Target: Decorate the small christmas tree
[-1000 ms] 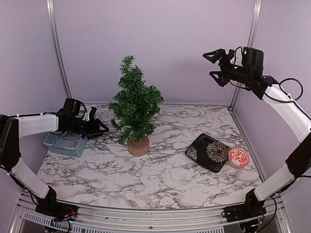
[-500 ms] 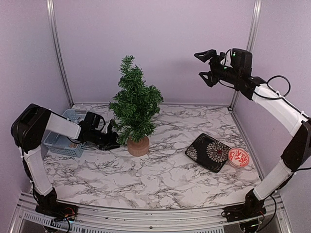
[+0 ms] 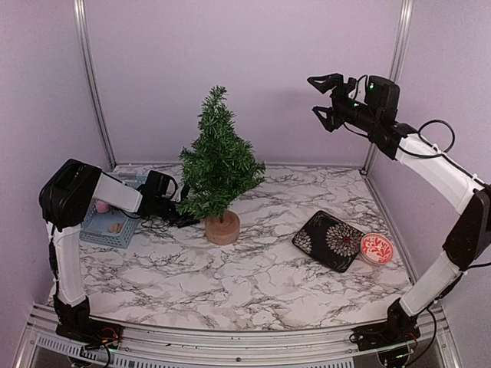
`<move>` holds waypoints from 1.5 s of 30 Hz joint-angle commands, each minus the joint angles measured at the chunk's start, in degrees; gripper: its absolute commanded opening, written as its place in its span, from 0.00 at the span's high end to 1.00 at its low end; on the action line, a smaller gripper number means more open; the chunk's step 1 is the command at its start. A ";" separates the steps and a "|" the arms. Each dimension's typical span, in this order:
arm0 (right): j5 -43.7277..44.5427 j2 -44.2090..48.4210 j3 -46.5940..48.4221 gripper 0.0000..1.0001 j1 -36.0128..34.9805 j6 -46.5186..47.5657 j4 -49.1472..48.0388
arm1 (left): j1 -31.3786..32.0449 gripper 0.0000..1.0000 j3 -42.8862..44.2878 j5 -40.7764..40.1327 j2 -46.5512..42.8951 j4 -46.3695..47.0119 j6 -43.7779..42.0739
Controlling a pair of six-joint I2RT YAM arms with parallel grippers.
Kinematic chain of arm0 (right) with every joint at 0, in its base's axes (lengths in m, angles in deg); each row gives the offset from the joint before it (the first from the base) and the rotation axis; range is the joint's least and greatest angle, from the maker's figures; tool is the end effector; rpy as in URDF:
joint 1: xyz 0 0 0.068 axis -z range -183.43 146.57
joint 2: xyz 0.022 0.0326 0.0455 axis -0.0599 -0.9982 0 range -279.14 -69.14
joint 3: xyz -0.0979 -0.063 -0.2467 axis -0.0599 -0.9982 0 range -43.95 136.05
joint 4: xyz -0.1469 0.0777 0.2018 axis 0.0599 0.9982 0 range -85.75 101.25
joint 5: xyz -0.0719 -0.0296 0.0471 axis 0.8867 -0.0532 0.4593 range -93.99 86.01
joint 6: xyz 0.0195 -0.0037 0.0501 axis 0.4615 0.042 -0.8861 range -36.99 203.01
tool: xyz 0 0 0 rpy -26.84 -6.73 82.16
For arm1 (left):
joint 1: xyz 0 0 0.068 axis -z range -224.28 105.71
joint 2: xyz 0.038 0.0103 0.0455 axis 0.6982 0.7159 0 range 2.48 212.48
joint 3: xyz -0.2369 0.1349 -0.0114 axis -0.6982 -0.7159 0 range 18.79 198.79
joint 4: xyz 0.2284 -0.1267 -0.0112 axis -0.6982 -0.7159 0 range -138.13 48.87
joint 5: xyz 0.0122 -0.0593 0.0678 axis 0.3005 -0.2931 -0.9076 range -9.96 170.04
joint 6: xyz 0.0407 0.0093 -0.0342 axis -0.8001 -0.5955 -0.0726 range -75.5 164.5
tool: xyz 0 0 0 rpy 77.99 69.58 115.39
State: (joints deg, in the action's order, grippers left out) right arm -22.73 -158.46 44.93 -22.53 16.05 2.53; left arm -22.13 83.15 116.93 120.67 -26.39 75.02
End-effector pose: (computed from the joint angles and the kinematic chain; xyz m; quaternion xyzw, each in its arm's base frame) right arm 0.3458 0.1318 0.4381 0.1735 0.6777 0.5646 0.4380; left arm 0.3784 -0.1773 0.1192 0.0731 0.8642 -0.4369 0.2387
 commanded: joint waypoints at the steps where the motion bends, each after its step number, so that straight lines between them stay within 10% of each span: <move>1: -2.26 -1.55 0.34 0.01 1.07 -1.27 -3.76 | 0.97 0.50 2.57 3.08 2.54 2.20 0.14; 45: -0.17 16.46 -17.58 0.01 4.59 23.50 11.08 | 9.33 0.68 -3.05 7.48 -2.47 11.93 4.73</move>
State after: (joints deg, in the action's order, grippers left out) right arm -25.20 -144.98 26.68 -18.83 33.65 8.21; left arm -12.21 81.86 124.95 122.83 -14.00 78.41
